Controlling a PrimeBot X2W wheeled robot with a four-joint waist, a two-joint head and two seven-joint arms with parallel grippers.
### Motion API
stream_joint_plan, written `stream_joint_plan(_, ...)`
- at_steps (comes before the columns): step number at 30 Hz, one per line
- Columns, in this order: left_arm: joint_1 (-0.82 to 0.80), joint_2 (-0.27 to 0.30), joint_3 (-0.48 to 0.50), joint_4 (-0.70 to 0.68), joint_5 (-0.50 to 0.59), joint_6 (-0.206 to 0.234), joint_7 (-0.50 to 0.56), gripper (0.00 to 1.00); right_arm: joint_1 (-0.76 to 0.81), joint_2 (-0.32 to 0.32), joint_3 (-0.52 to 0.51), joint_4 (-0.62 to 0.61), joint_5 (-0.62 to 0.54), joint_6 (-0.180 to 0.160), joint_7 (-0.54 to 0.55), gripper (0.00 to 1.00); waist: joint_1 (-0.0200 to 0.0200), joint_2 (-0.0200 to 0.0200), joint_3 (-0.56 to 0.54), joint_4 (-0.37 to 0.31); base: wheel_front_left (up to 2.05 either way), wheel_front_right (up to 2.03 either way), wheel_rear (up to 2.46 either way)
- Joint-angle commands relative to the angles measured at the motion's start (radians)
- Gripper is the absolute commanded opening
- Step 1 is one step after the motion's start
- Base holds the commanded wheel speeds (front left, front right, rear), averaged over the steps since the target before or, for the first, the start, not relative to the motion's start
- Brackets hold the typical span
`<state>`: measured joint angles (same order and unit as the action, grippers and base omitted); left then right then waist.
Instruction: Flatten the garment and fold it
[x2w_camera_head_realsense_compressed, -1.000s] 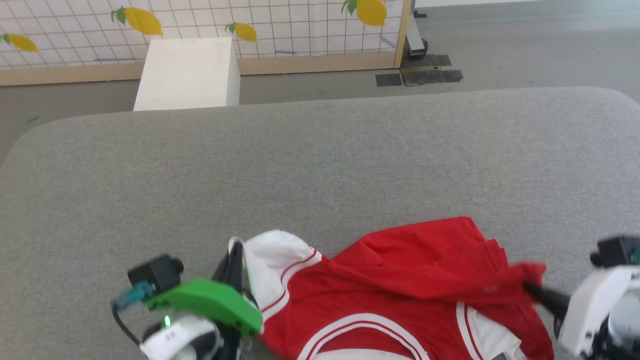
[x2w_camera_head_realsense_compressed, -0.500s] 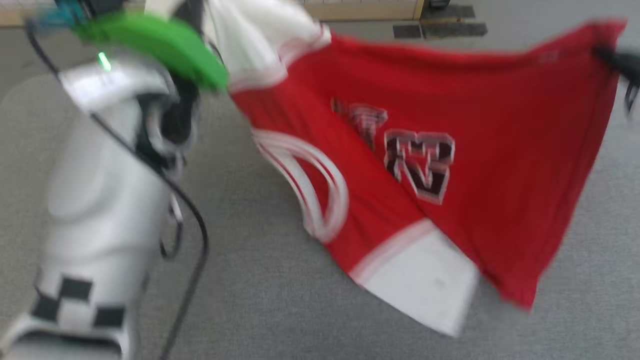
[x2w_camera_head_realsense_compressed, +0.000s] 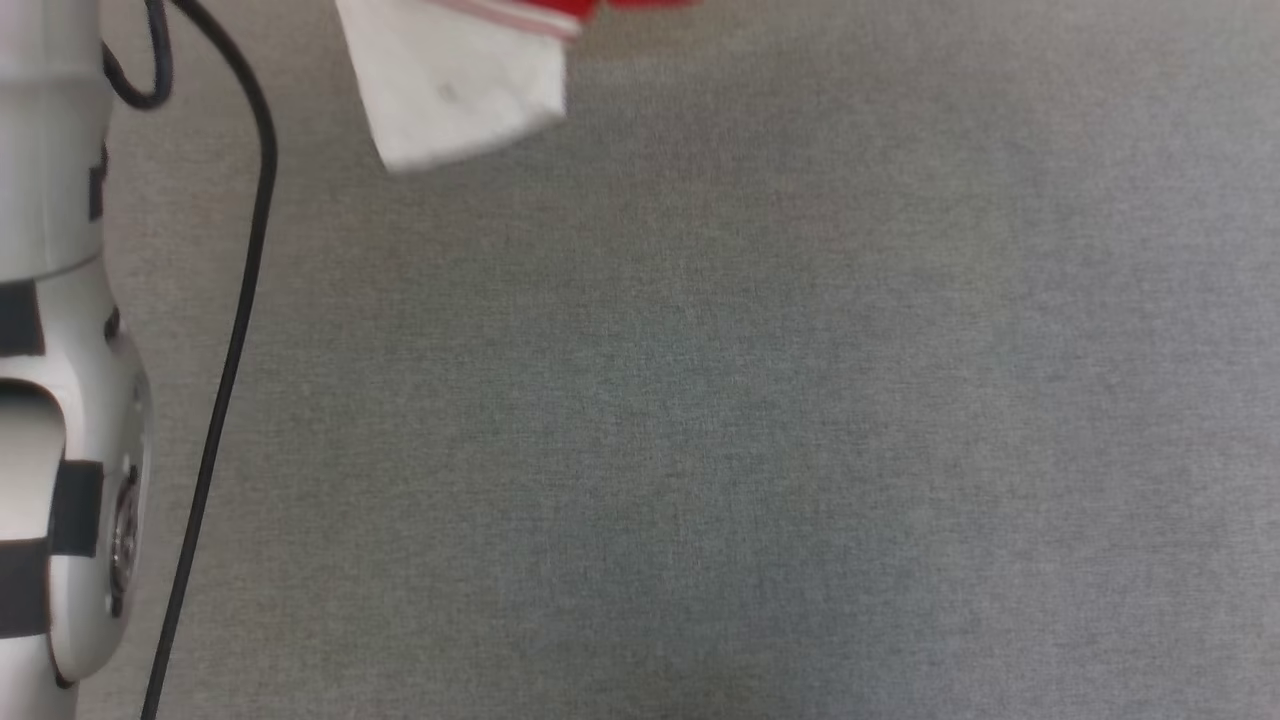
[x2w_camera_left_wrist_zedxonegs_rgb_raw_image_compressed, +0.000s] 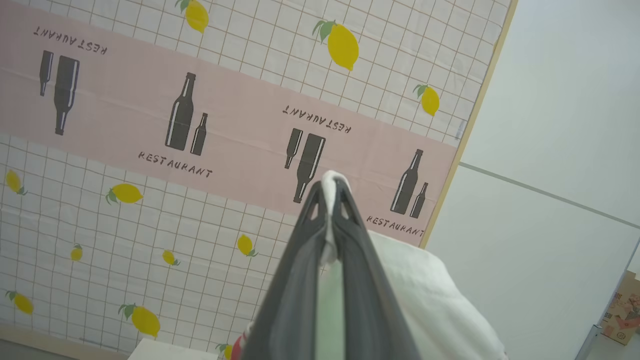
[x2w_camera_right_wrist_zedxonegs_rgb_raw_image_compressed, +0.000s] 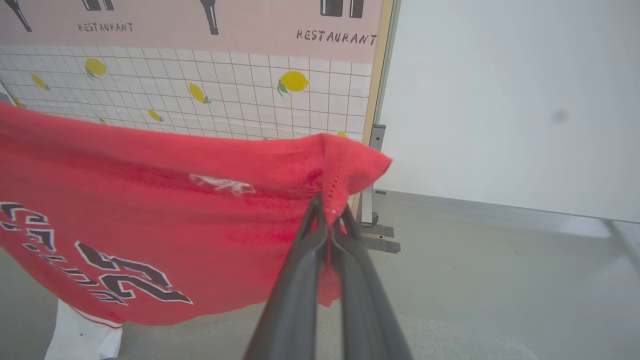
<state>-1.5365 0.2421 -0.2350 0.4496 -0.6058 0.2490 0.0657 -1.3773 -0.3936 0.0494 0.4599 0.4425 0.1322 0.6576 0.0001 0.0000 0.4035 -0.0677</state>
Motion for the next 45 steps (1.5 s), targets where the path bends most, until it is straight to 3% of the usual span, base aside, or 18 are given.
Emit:
stream_joint_plan(1,-0.021,-0.007,0.003,0.004,0.014,0.006,-0.029,0.00,-0.017,0.003,-0.004,0.021,-0.010,-0.002,-0.021,0.00,-0.0001,0.0000,0.045,-0.010,0.00,0.00,0.00)
stream_joint_plan(5,-0.016,-0.023,0.005,0.013,0.005,-0.009,-0.072,0.00,-0.024,0.000,-0.001,0.072,-0.013,-0.002,-0.078,0.00,-0.0001,0.0000,0.064,0.005,0.00,0.00,0.00)
stream_joint_plan(11,0.080,-0.027,0.012,0.100,-0.035,-0.065,-0.112,0.00,0.071,-0.025,0.055,0.099,0.052,-0.002,-0.125,0.00,-0.0001,0.0000,0.058,0.036,0.00,0.00,0.00)
stream_joint_plan(21,0.521,-0.055,0.017,0.112,-0.118,-0.146,-0.205,0.00,0.485,-0.072,0.155,0.037,0.253,-0.002,-0.274,0.00,-0.0001,0.0000,-0.118,0.097,0.00,0.00,0.00)
stream_joint_plan(25,0.754,-0.057,0.015,0.062,-0.148,-0.152,-0.214,0.00,0.682,-0.066,0.172,0.008,0.311,-0.002,-0.319,0.00,-0.0001,0.0000,-0.205,0.104,0.00,0.00,0.00)
stream_joint_plan(30,1.071,-0.059,0.019,-0.031,-0.192,-0.120,-0.193,0.00,0.909,-0.072,0.183,-0.014,0.320,-0.002,-0.385,0.00,-0.0001,0.0000,-0.286,0.112,0.00,0.00,0.00)
stream_joint_plan(36,1.467,-0.062,0.021,-0.165,-0.250,-0.039,-0.131,0.00,1.185,-0.064,0.138,-0.019,0.291,-0.002,-0.437,0.00,-0.0001,0.0000,-0.346,0.124,0.00,0.00,0.00)
stream_joint_plan(45,1.722,0.003,0.000,-0.277,-0.290,0.065,0.054,0.00,1.425,-0.065,0.102,-0.081,0.211,-0.002,-0.348,0.00,-0.0001,0.0000,-0.373,0.127,0.00,0.00,0.00)
